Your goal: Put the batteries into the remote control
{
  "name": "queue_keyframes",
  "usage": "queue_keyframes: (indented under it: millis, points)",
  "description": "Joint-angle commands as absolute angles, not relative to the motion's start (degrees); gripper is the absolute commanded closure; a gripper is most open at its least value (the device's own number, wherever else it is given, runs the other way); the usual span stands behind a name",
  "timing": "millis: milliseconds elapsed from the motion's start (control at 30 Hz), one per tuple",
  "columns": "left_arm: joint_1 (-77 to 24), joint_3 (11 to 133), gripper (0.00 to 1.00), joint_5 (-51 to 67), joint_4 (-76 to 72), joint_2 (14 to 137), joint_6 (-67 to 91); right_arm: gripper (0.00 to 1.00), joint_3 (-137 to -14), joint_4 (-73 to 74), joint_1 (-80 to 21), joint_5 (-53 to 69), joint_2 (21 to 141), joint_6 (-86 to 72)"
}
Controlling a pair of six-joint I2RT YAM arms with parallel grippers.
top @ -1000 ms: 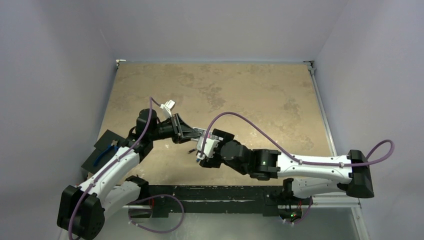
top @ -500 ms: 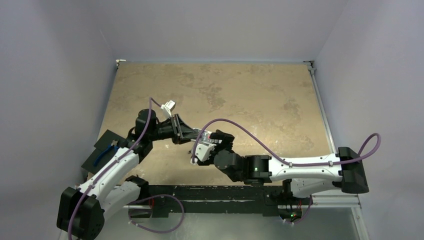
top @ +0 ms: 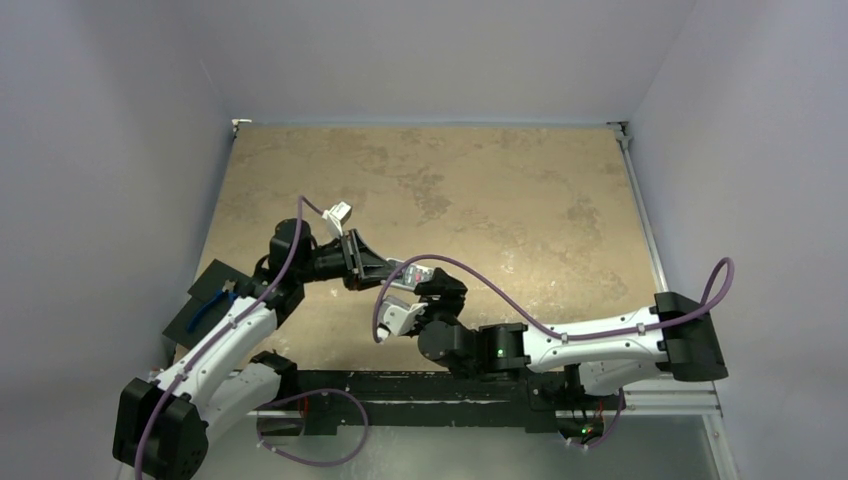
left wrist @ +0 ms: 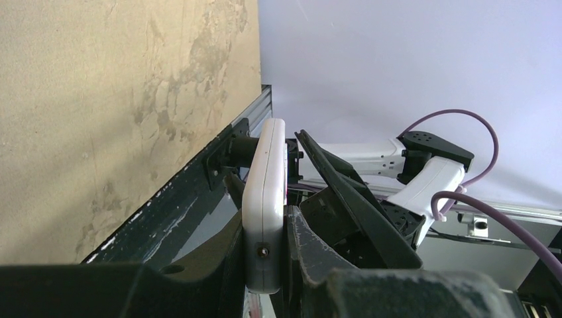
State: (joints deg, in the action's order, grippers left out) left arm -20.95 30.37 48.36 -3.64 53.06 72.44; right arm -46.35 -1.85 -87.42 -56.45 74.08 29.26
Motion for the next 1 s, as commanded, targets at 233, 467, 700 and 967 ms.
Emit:
queue_keyframes:
  millis: [233,467,700,967]
  points:
    - [-20.39,31.29,1.00,50.09,-4.08,51.37,73.56,0.63,-44.59,-9.35,-88.40,-64.51,74.68,32.88]
    - [-20.39,30.64,1.00,50.61,-3.86,51.33,73.14,1.00,-43.87,-12.89,-88.60,-65.39,75.14,34.89]
    - [-20.39,30.63,0.69,50.38,-3.71,50.74,72.19,1.00,-42.86,-14.60,-88.64,-65.24,74.34,35.54]
    - [-20.39,32.99,0.43,48.41,-0.10,50.58,67.04,1.00,-43.67,-10.12,-88.62,-61.06,72.04,30.80]
